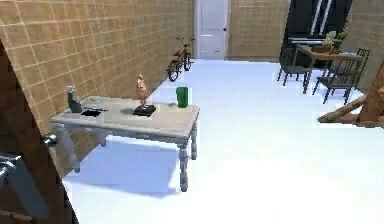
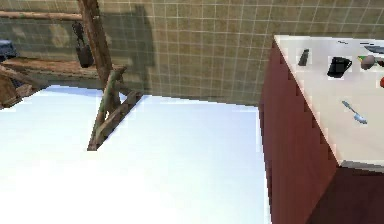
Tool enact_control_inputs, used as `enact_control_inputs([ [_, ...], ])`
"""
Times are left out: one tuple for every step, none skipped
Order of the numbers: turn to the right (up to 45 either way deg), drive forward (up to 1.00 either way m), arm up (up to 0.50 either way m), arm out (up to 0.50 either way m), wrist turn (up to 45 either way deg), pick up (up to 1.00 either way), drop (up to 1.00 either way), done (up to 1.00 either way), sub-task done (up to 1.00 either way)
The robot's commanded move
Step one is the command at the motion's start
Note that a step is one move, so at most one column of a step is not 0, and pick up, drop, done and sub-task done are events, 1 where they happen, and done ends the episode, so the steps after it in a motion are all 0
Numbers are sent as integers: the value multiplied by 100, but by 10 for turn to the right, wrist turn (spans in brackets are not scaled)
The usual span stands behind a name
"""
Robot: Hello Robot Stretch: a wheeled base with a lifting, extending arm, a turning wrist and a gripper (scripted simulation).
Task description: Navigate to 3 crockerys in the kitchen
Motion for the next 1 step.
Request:
enact_control_inputs([
  [0,75,0,0,0,0,0,0,0],
])
